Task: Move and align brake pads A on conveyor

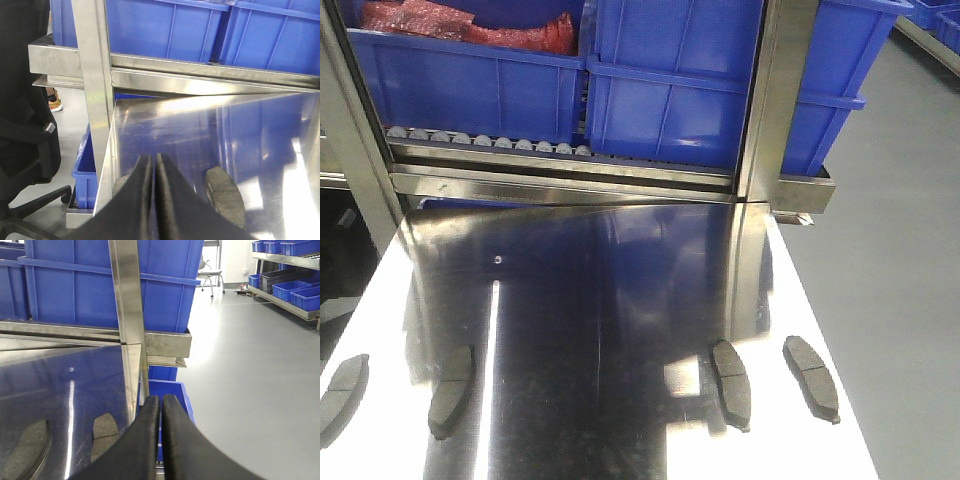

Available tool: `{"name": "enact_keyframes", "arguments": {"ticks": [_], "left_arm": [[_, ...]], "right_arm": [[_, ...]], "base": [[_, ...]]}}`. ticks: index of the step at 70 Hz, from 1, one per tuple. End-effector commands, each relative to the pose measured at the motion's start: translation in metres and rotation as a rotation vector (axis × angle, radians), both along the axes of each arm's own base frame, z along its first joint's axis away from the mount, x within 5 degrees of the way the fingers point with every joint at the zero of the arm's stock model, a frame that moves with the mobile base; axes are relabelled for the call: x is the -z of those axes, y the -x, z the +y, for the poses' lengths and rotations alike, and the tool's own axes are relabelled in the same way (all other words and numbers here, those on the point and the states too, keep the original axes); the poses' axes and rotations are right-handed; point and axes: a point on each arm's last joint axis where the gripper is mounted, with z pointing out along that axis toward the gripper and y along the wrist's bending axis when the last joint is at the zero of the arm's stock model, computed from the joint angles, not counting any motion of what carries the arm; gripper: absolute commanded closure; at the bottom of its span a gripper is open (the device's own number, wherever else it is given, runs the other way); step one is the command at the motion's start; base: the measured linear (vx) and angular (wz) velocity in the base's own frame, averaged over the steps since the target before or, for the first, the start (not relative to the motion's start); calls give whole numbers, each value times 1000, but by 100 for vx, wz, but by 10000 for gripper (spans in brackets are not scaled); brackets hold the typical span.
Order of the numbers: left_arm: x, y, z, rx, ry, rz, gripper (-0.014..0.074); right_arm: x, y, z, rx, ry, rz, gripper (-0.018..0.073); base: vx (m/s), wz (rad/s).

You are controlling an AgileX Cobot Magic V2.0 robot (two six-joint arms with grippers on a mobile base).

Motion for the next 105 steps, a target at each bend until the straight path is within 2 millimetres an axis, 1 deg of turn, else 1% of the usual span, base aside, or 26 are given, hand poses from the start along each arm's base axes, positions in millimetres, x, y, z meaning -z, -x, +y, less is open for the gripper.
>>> {"name": "enact_keyframes", "arguments": {"ticks": [1, 22, 28, 34, 39, 45, 46, 52, 55, 60, 64, 68, 75, 79, 82, 86, 91, 95, 99, 105], "left_arm": [[1, -1, 0, 6, 2, -64, 603], [-1, -1, 0, 6, 2, -81, 603], [-7, 0, 0, 6, 2, -117, 603], [-24, 1, 0, 6, 3, -179, 603], [-47, 2, 0, 6, -8, -192, 603], [-72, -4, 0, 3, -36, -131, 603], [-79, -6, 0, 2, -40, -118, 603], [-100, -20, 1, -1, -55, -14, 603], [-108, -30, 1, -1, -56, 39, 603], [-113, -42, 1, -1, -56, 95, 603], [-114, -52, 0, 0, -57, 129, 601], [-113, -55, 0, 1, -54, 145, 589], [-112, -57, 0, 1, -54, 151, 505], [-112, -57, 0, 1, -54, 155, 413], [-111, -57, 0, 1, -55, 159, 332], [-110, -56, 0, 1, -55, 168, 181], [-110, -56, 0, 1, -55, 172, 25], [-110, -56, 0, 1, -55, 176, -64], [-110, -56, 0, 1, -55, 177, -135], [-110, -56, 0, -1, -44, 170, -132]], "right_arm": [[-6, 0, -1, 9, 11, -82, 560], [-6, 0, -1, 9, 11, -82, 560], [-6, 0, -1, 9, 11, -82, 560], [-6, 0, -1, 9, 11, -82, 560], [-6, 0, -1, 9, 11, -82, 560], [-6, 0, -1, 9, 11, -82, 560], [-6, 0, -1, 9, 11, -82, 560], [-6, 0, -1, 9, 11, -82, 560], [-6, 0, -1, 9, 11, -82, 560], [-6, 0, -1, 9, 11, -82, 560], [-6, 0, -1, 9, 11, -82, 560], [-6, 0, -1, 9, 11, -82, 560], [-6, 0, -1, 9, 11, -82, 560], [-6, 0, -1, 9, 11, -82, 560], [-6, 0, -1, 9, 11, -82, 560], [-6, 0, -1, 9, 11, -82, 560], [-6, 0, -1, 9, 11, -82, 560], [-6, 0, -1, 9, 11, -82, 560], [-6, 0, -1, 9, 11, -82, 560], [-6, 0, -1, 9, 11, -82, 560]], "base": [[0, 0], [0, 0], [0, 0], [0, 0], [0, 0], [0, 0], [0, 0], [0, 0], [0, 0], [0, 0], [0, 0], [0, 0], [0, 0], [0, 0], [0, 0], [0, 0], [0, 0], [0, 0], [0, 0], [0, 0]]}}
